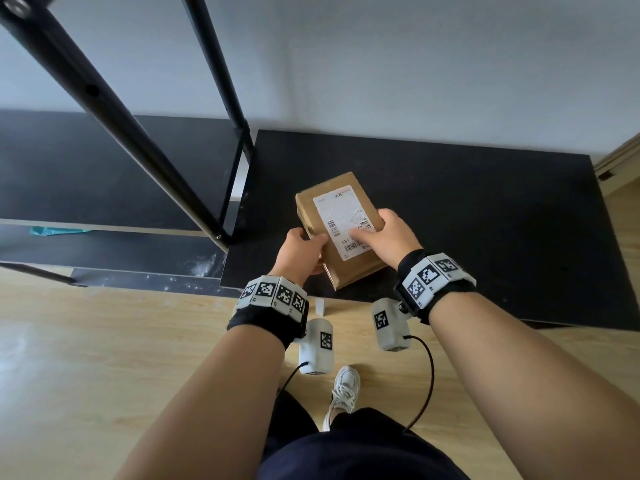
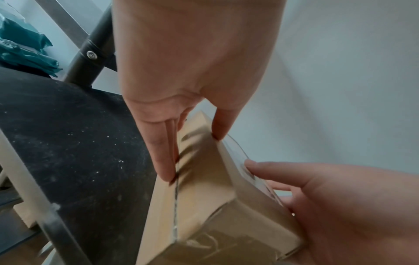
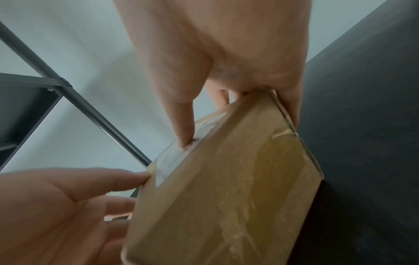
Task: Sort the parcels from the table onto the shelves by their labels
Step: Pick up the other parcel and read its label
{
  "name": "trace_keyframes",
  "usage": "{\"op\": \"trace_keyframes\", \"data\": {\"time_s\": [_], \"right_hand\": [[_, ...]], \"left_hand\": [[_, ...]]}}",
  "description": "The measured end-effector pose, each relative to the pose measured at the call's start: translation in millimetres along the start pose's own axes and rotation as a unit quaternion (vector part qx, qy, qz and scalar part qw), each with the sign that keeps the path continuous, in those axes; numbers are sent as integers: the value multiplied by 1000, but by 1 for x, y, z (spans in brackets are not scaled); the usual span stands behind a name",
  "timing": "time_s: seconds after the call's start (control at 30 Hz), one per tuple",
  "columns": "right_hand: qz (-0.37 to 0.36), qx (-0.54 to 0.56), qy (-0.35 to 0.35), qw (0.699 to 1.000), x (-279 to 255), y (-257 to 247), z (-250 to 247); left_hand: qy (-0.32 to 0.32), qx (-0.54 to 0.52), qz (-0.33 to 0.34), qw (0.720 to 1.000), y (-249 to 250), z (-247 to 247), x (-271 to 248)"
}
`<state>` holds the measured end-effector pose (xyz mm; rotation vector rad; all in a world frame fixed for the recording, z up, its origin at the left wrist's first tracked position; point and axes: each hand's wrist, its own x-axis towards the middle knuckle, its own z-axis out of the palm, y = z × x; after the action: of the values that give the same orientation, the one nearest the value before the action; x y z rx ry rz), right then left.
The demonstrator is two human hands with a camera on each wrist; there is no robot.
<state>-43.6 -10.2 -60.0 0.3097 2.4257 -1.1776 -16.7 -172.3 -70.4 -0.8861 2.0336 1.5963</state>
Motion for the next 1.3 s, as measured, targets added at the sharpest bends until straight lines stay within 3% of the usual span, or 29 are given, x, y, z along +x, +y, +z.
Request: {"op": "trace_keyframes", "data": {"time_s": [0.1,0.2,0.27,0.33,0.4,0.53,0.6,0.73,0.83,1.03,1.07,1.17,1.3], "right_hand": [[-1,-33,-51,998,0,-10,-7],[-2,-100,-102,990,0,-21,-16],[-2,-126,-129,984,0,-26,-20],[-16,-122,-136,983,3,-27,-20],[-31,-104,-104,989,5,-25,-16],[-43,-95,76,992,6,-16,-7],[-37,-79,135,987,5,-12,-5],[33,-51,162,985,2,-8,-5],[76,-40,147,985,1,-1,-5],[44,-32,89,995,0,2,-4],[29,-39,81,995,1,1,-4],[1,-49,81,996,5,-5,-3],[33,17,109,993,4,-7,-2]], "left_hand": [[67,53,66,994,1,-6,-2],[133,173,179,959,2,-15,-6],[114,260,238,929,2,-19,-8],[51,363,260,894,2,-19,-8],[14,430,260,864,0,-18,-7],[35,458,248,853,-1,-16,-8],[48,477,247,843,-1,-11,-10],[79,462,231,852,5,4,-16],[103,476,239,840,14,12,-23],[149,447,294,832,16,5,-10],[138,435,286,842,17,2,-7],[77,362,192,909,16,-4,-2],[42,334,138,931,5,-3,-3]]}}
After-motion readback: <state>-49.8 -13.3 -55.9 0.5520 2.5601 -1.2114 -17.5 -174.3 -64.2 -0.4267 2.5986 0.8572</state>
